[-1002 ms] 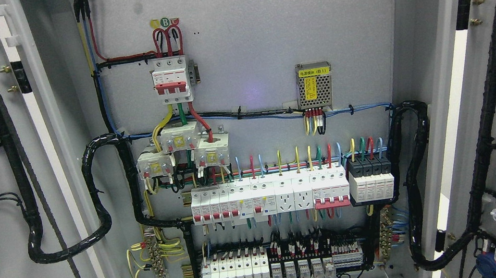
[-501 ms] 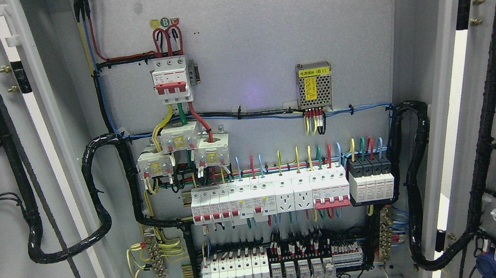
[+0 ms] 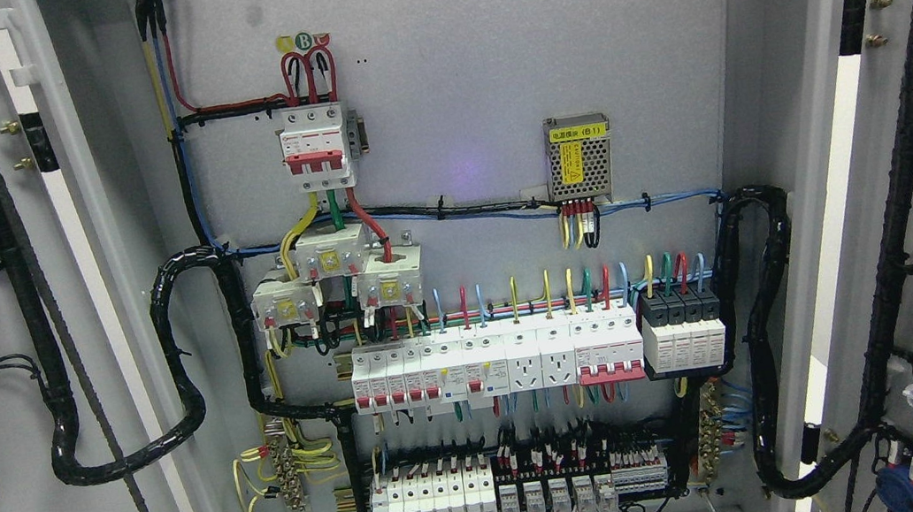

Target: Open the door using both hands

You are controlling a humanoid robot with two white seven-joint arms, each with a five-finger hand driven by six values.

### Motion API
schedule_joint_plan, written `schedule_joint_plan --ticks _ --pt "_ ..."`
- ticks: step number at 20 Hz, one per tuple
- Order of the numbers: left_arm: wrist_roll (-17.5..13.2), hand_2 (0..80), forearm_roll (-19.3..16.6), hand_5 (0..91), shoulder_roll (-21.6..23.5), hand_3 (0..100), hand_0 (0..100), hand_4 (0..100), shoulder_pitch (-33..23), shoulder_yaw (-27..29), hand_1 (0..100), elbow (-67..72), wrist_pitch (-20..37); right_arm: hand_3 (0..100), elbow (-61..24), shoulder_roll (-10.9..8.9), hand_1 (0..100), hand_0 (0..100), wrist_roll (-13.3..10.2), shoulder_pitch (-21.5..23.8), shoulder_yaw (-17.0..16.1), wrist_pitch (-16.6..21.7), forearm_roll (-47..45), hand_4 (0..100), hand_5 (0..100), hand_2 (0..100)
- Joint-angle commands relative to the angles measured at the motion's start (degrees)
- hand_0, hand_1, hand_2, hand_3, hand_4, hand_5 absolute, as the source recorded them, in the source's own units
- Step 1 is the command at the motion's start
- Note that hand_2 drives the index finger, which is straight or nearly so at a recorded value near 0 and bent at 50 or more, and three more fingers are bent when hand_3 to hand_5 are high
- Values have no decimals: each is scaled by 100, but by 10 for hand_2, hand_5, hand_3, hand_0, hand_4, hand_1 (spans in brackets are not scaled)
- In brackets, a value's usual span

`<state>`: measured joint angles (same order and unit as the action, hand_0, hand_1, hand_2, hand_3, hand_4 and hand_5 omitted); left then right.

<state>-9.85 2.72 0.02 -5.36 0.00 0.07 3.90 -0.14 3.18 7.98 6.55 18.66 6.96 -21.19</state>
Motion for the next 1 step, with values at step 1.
schedule_joint_plan --ticks 1 --pt "1 0 0 0 -186 0 120 0 0 -123 389 186 -3 0 -118 16 389 120 -7 -5 6 -10 1 0 0 0"
